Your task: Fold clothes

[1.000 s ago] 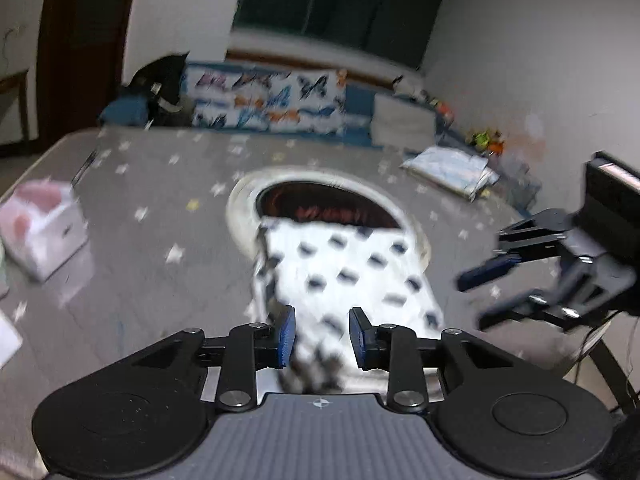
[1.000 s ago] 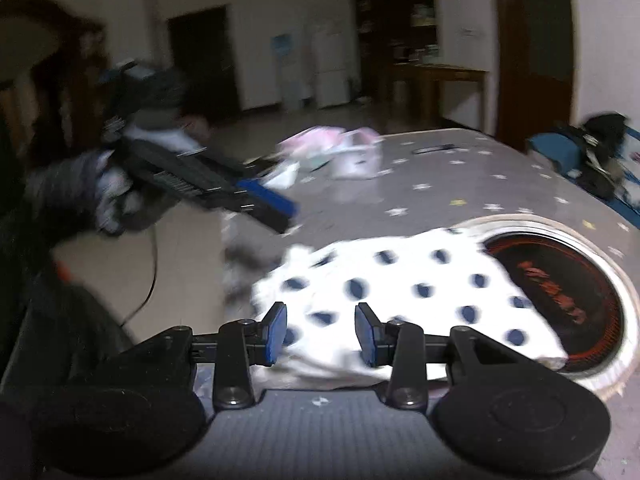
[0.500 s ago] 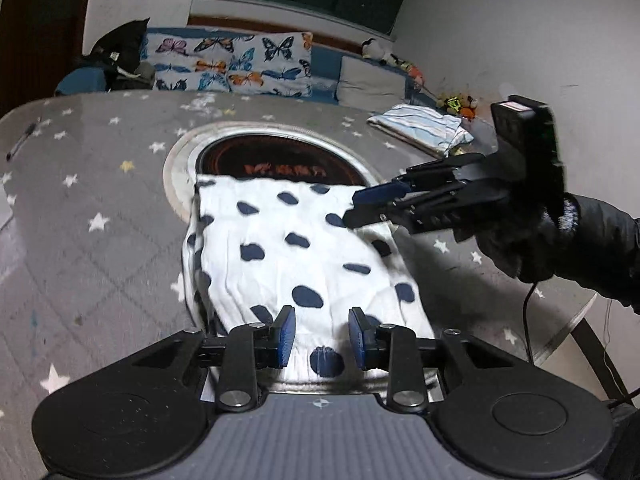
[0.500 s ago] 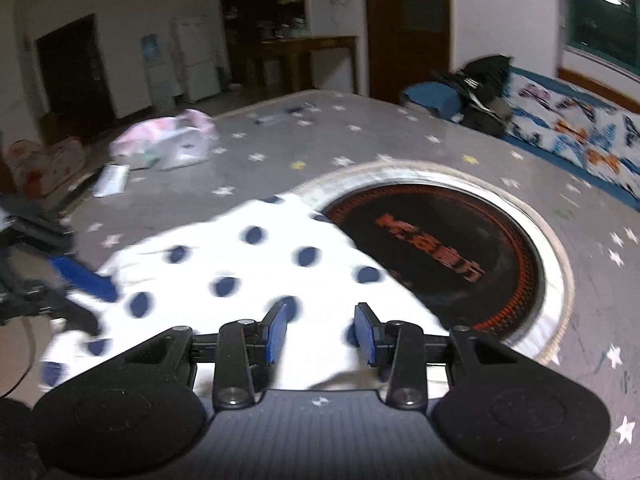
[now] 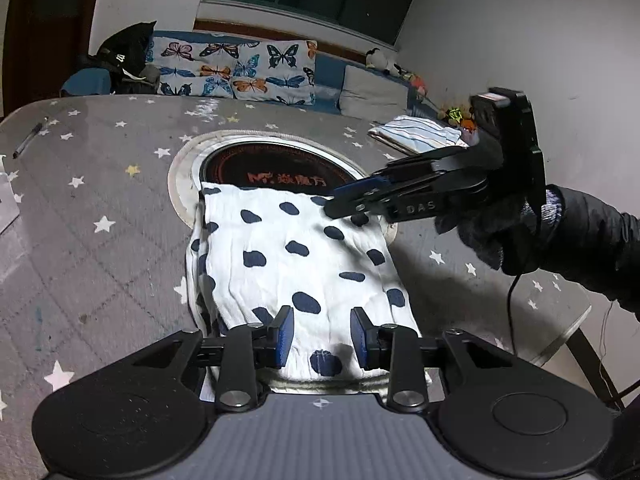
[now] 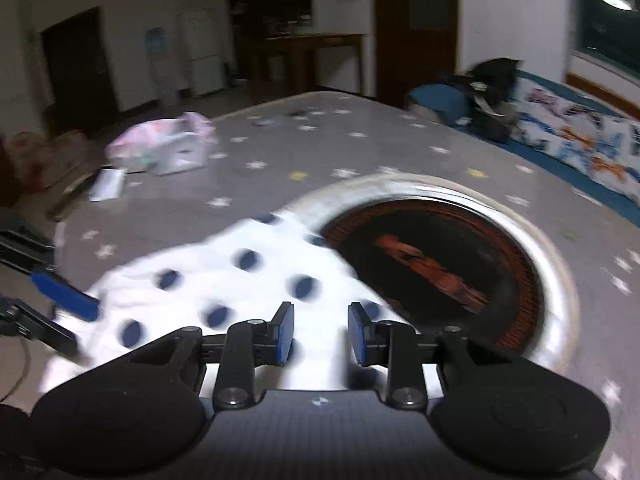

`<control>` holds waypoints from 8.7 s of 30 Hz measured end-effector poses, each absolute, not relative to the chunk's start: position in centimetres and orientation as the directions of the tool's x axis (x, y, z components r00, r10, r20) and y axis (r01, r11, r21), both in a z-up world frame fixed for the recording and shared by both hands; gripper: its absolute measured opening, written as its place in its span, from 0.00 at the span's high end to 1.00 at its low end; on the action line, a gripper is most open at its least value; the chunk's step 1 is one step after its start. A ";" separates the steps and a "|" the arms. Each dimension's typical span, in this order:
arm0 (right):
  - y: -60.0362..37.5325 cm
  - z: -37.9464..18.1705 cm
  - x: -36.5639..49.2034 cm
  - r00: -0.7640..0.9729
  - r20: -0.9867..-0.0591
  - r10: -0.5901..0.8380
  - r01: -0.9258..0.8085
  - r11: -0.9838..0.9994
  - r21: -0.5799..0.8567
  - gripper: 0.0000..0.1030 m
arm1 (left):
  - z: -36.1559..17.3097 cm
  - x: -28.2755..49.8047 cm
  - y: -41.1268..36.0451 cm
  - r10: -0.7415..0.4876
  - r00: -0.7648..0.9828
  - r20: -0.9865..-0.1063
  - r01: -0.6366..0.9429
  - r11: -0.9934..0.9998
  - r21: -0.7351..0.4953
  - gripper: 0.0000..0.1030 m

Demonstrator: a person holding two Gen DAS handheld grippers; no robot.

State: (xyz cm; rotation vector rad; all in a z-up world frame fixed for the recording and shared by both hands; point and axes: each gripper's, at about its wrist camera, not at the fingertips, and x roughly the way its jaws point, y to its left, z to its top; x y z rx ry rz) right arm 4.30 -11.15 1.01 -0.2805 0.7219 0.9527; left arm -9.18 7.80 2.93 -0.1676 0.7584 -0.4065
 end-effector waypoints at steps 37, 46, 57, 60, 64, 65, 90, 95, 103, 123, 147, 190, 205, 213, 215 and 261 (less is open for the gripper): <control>-6.1 0.8 3.7 0.260 -0.693 0.673 -0.895 0.437 0.089 0.57 | 3.3 -8.4 9.0 -0.386 0.681 -0.622 0.233 0.920 -0.315 0.59; -9.3 0.7 -1.9 0.220 -0.686 0.693 -0.902 0.412 0.127 0.56 | 2.9 -5.4 9.5 -0.366 0.690 -0.624 0.196 0.925 -0.325 0.61; -11.5 0.2 -5.1 0.235 -0.675 0.700 -0.901 0.417 0.119 0.56 | 0.7 -6.0 10.5 -0.325 0.670 -0.668 0.142 0.939 -0.314 0.63; -12.0 0.4 -5.2 0.243 -0.664 0.707 -0.895 0.428 0.128 0.55 | 1.5 -6.7 10.6 -0.318 0.681 -0.660 0.144 0.942 -0.305 0.61; -12.1 1.0 -5.6 0.239 -0.646 0.725 -0.901 0.413 0.131 0.55 | 2.3 -8.5 10.9 -0.314 0.685 -0.657 0.140 0.942 -0.304 0.60; -12.1 0.9 -5.8 0.233 -0.648 0.725 -0.904 0.406 0.130 0.55 | 2.4 -8.9 10.9 -0.313 0.684 -0.659 0.139 0.943 -0.304 0.59; -12.5 1.1 -5.6 0.271 -0.639 0.720 -0.892 0.438 0.115 0.48 | 0.0 -13.6 9.6 -0.288 0.637 -0.715 0.192 0.958 -0.215 0.59; -12.1 1.3 -6.2 0.271 -0.637 0.722 -0.904 0.419 0.091 0.48 | -0.1 -12.5 11.0 -0.250 0.654 -0.714 0.156 0.968 -0.196 0.59; -10.6 1.6 -7.0 0.264 -0.640 0.722 -0.937 0.350 0.007 0.43 | -0.3 -8.2 14.0 -0.192 0.676 -0.712 0.085 0.979 -0.184 0.59; -2.7 -2.1 -11.7 0.387 -0.656 0.648 -0.849 -0.028 -0.528 0.52 | 0.0 -10.1 16.3 -0.292 0.681 -0.671 -0.194 0.812 -0.550 0.30; -4.0 1.0 -9.0 0.389 -0.591 0.707 -0.907 0.183 -0.379 0.81 | -3.4 -8.1 15.5 -0.393 0.788 -0.474 -0.350 0.348 -0.870 0.22; -9.8 -0.9 11.0 0.591 -0.693 0.413 -0.513 0.855 0.071 0.54 | -6.5 -4.1 16.9 -0.423 0.784 -0.455 -0.162 0.568 -0.807 0.70; -11.6 -2.0 9.6 0.516 -0.754 0.406 -0.476 0.868 0.141 0.46 | -6.5 -3.7 17.4 -0.449 0.770 -0.452 -0.155 0.556 -0.817 0.70; -12.8 -1.3 7.4 0.574 -0.708 0.412 -0.453 0.880 0.145 0.46 | -6.7 -3.5 18.0 -0.486 0.754 -0.441 -0.139 0.539 -0.831 0.71; -12.9 -1.3 7.2 0.584 -0.698 0.415 -0.451 0.880 0.146 0.45 | -6.8 -3.4 18.2 -0.496 0.749 -0.438 -0.132 0.536 -0.834 0.71; -13.5 -2.7 9.4 0.501 -0.634 0.589 -0.504 0.794 0.339 0.93 | -3.1 -4.0 17.1 -0.391 0.701 -0.597 -0.182 0.711 -0.679 0.73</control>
